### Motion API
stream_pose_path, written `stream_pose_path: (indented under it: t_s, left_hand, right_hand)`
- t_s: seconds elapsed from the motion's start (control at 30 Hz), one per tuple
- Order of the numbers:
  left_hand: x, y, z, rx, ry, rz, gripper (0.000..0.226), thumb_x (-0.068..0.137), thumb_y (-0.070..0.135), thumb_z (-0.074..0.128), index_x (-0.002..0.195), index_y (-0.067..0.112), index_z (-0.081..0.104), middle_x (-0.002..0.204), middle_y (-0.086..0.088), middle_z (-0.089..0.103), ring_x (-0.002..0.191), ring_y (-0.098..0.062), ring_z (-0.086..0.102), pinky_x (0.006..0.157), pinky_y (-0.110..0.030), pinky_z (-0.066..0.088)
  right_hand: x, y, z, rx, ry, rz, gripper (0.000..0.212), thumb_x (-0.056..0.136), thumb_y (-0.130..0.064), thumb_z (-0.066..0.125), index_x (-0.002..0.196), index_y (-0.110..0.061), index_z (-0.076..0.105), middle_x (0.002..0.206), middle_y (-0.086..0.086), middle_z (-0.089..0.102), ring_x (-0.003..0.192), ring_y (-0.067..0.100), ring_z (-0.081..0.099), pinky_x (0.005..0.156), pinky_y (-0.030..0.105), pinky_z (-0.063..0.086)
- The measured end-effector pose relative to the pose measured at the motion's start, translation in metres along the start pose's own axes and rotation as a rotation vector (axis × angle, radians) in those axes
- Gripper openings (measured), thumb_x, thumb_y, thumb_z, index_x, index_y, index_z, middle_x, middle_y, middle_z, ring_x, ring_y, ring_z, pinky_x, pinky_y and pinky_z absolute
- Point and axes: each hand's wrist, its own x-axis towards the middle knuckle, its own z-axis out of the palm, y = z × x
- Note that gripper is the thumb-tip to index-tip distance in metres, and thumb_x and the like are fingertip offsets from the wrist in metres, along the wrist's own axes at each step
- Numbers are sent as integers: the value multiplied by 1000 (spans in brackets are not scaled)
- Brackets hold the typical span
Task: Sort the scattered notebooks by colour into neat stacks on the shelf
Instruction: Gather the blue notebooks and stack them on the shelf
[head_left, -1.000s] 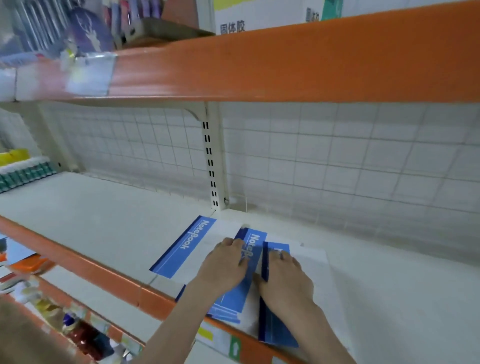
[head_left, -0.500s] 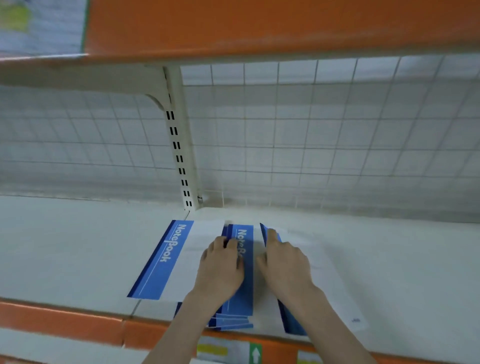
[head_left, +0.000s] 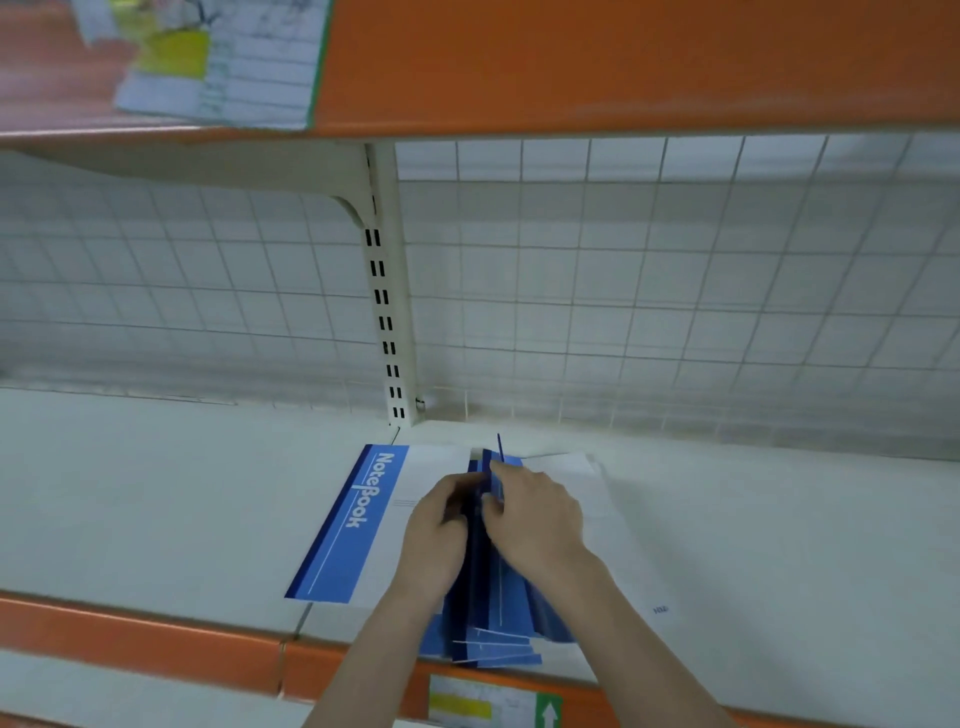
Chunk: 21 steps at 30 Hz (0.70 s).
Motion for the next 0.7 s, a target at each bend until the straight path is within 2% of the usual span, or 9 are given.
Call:
stream_pose_path:
  t_s: [0.1,0.23,0.37,0.47,0.5,0.53,0.57,0.63,0.7]
  left_hand:
    - [1,1,-1,-152,25,-58,58,78,-23,31,117,7,63,114,-6,67,111,-17,60,98,-30,48]
    - [2,0,-2,-197,24,-79,54,80,-24,31,117,3,61,116,-12,65,112,-22,60,102,-38,46]
    - [-3,-5,-1,147,55,79,48,83,-16,39,117,9,62,112,-3,66,106,-14,61,97,-24,46]
    - [-1,-10,1,467,100,180,50,82,-15,43,123,7,59,120,-8,61,111,-20,54,95,-20,41]
    - [-1,-10,1,522,89,175,51,82,-15,43,126,7,57,122,-9,59,113,-22,53,96,-23,41]
    - [1,-10,1,550,76,163,51,81,-13,44,127,7,56,123,-10,59,114,-24,51,97,-27,41]
    - [3,-11,-1,574,61,152,52,80,-12,45,126,7,56,123,-10,58,115,-25,51,97,-31,42]
    - [7,-13,-8,686,14,131,52,81,-8,44,127,12,56,126,-6,56,118,-24,48,98,-34,41]
    - [12,-17,-18,801,-38,101,53,84,0,44,133,20,52,134,1,50,126,-21,41,103,-35,36]
  right_hand:
    - [0,-5,7,-100,-23,-18,35,89,-38,54,117,-19,47,108,1,59,94,25,60,65,30,39]
    - [2,-6,10,-140,-32,-20,32,86,-26,55,116,-17,46,109,2,58,92,25,60,63,30,38]
    - [3,-2,9,-69,18,-12,38,92,-23,42,129,-15,43,106,4,60,85,24,59,63,29,37]
    - [5,7,0,-9,-28,-20,59,96,-21,37,150,-22,15,80,-1,55,63,15,48,54,27,34]
    - [5,9,-3,-5,-46,-26,56,96,-19,36,149,-23,19,77,-2,53,62,15,48,53,27,35]
    - [5,10,-5,-2,-60,-35,46,96,-18,35,142,-22,34,82,-1,54,67,18,51,57,28,37]
    - [5,10,-7,-4,-68,-30,28,96,-17,35,118,-20,52,87,1,54,74,22,54,61,29,38]
    - [2,9,-9,-25,-80,-3,24,95,-17,36,71,-20,40,88,3,51,75,24,51,61,28,34]
    - [0,5,-5,-82,-100,4,28,94,-20,41,67,-18,32,93,5,53,74,23,49,61,28,34]
